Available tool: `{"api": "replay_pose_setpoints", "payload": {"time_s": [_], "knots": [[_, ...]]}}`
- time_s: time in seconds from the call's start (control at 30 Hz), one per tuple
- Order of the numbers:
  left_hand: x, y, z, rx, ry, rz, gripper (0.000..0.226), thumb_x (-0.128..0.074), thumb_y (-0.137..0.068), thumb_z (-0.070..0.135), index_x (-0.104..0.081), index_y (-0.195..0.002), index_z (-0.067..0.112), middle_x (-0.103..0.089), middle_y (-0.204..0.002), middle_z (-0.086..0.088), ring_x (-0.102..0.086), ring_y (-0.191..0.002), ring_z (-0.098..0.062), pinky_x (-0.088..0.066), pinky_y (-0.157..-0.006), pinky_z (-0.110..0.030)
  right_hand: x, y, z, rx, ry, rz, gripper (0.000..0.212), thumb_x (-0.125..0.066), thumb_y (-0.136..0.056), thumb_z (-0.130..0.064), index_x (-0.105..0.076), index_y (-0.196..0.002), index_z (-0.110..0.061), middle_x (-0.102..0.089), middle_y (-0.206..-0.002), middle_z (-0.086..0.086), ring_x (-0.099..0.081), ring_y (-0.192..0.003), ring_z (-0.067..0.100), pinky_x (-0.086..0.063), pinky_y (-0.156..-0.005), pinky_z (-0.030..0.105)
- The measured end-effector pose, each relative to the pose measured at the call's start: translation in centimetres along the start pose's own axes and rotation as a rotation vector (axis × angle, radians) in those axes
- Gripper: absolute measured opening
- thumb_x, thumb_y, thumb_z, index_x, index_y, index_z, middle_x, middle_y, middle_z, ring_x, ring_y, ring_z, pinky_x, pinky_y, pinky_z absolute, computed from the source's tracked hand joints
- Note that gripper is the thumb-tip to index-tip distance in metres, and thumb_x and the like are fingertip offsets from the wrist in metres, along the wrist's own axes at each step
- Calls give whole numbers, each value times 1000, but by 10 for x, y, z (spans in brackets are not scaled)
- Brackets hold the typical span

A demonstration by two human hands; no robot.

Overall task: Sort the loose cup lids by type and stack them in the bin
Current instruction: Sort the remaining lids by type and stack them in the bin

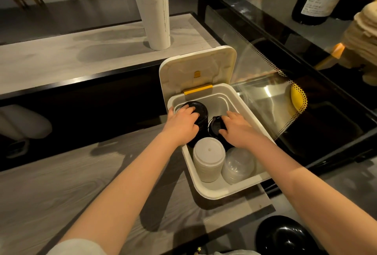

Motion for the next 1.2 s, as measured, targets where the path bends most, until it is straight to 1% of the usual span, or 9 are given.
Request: {"api": "replay_pose_setpoints", "payload": {"time_s": [0.1,0.2,0.3,0.4,0.53,0.8,0.9,1.03,1.2], "knots": [[11,11,-8,19,42,96,46,-35,-96,24,-39,-141,20,-27,-153,-2,-11,-145,-20,-3,-114,-54,15,4,-11,62,-83,97,55,-44,-98,-33,-28,-145,-9,-21,-154,11,-15,-143,26,-19,-115,36],[27,31,-27,98,60,196,44,-36,-97,29,-40,-140,21,-30,-152,0,-12,-144,-18,-5,-115,-51,32,3,-34,142,-144,219,59,-45,-98,-35,-25,-149,-13,-21,-157,8,-14,-145,23,-15,-116,33],[41,61,-55,229,55,255,45,-35,-99,36,-37,-142,23,-25,-154,1,-9,-145,-17,-5,-116,-50,46,5,-73,271,-92,330,58,-44,-98,-36,-26,-148,-12,-26,-155,6,-18,-144,21,-18,-115,32],[48,100,-84,361,24,296,49,-33,-99,39,-32,-145,22,-22,-156,0,-7,-146,-17,-4,-116,-49,47,8,-120,400,-11,382,60,-42,-98,-40,-24,-149,-14,-25,-156,5,-19,-144,22,-22,-115,36],[47,155,-124,539,-4,297,53,-31,-99,42,-25,-147,22,-17,-157,0,-2,-146,-17,-2,-116,-48,30,5,-183,528,-5,347,62,-41,-98,-43,-20,-150,-19,-21,-157,4,-15,-146,22,-22,-117,39],[16,278,-215,850,81,259,54,-29,-99,41,-22,-148,20,-12,-158,1,1,-146,-17,0,-115,-50,-13,19,-316,761,24,189,61,-37,-98,-46,-20,-150,-20,-20,-158,4,-15,-146,22,-24,-116,39],[6,318,-253,921,90,258,55,-31,-99,42,-25,-148,19,-13,-158,-1,-1,-146,-18,-2,-116,-50,-32,26,-371,818,53,169,60,-40,-97,-46,-25,-148,-19,-26,-155,5,-22,-143,25,-31,-112,40],[-6,367,-308,981,127,218,56,-32,-98,45,-25,-148,20,-13,-158,-1,1,-146,-18,-2,-117,-48,-59,36,-442,840,61,115,55,-43,-96,-44,-35,-144,-17,-36,-148,6,-35,-134,27,-41,-101,41],[-28,423,-371,1017,149,228,56,-39,-97,43,-30,-145,18,-21,-155,-3,-10,-144,-23,-15,-115,-47,-103,43,-519,851,80,-19,51,-46,-95,-40,-38,-141,-18,-42,-143,5,-42,-128,27,-42,-98,40]]}}
Point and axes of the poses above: each hand's wrist, its own y-axis away from the middle knuckle, its own x-axis out of the back of the hand, z = x × y, the point moved 3 cm from there along -y, towards the middle knuckle
